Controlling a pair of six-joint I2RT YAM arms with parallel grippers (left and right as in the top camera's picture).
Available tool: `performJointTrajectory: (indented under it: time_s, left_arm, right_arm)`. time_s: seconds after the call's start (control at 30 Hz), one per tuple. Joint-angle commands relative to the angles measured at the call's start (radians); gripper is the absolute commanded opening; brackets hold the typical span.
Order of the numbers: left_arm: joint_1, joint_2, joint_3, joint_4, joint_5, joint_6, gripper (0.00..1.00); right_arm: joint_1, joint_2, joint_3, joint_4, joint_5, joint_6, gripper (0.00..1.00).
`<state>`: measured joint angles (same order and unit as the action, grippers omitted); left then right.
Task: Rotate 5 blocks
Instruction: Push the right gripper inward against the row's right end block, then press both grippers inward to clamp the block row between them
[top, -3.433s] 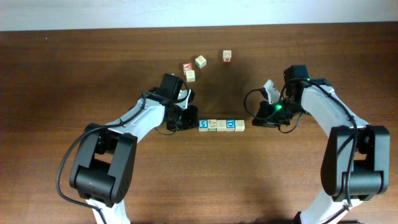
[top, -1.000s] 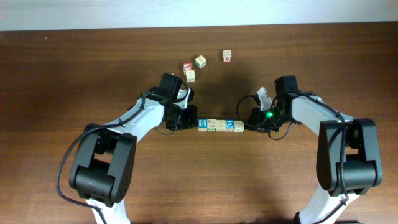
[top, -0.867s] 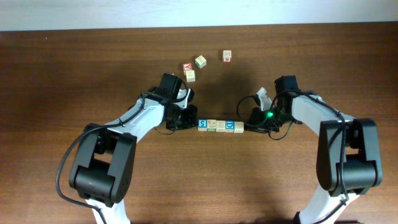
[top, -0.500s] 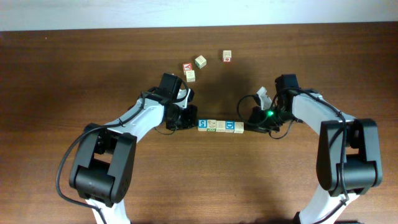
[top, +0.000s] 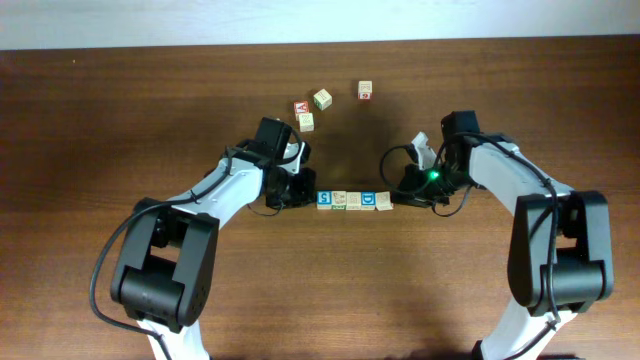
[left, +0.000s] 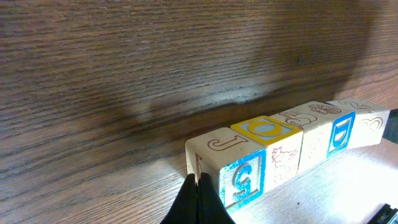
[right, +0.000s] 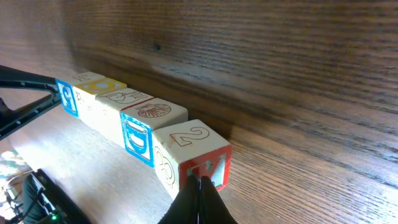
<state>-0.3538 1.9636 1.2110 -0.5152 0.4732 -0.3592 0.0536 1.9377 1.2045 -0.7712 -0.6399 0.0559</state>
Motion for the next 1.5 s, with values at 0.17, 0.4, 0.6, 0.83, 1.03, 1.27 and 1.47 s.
performJointTrajectory:
  time_s: [0.17,0.4,0.6,0.83,1.03,1.27,1.47]
  left_arm:
    - [-0.002,0.005,0.014,0.002,0.017,0.016,0.0]
    - [-0.002,0.005,0.014,0.002,0.017,0.016,0.0]
    - [-0.002,0.005,0.014,0.002,0.017,0.016,0.0]
    - [-0.002,0.005,0.014,0.002,0.017,0.016,0.0]
    - [-0.002,0.005,0.014,0.001,0.017,0.017,0.0]
    - [-0.002,0.005,0.014,0.001,0.017,0.017,0.0]
    - [-0.002,0.005,0.014,0.001,0.017,0.017,0.0]
  right_arm:
    - [0.018,-0.011,0.012,0.004,0.109,0.032,0.04]
    - [0.018,0.034,0.006,0.024,0.112,0.035,0.04]
    - [0.018,0.044,0.006,0.027,0.072,0.033,0.04]
    - [0.042,0.045,0.006,0.031,0.057,0.031,0.04]
    - [0.078,0.045,0.006,0.053,0.045,0.039,0.04]
    - [0.077,0.045,0.008,0.058,-0.035,0.039,0.04]
    - [0.078,0.038,0.013,0.068,-0.068,0.038,0.04]
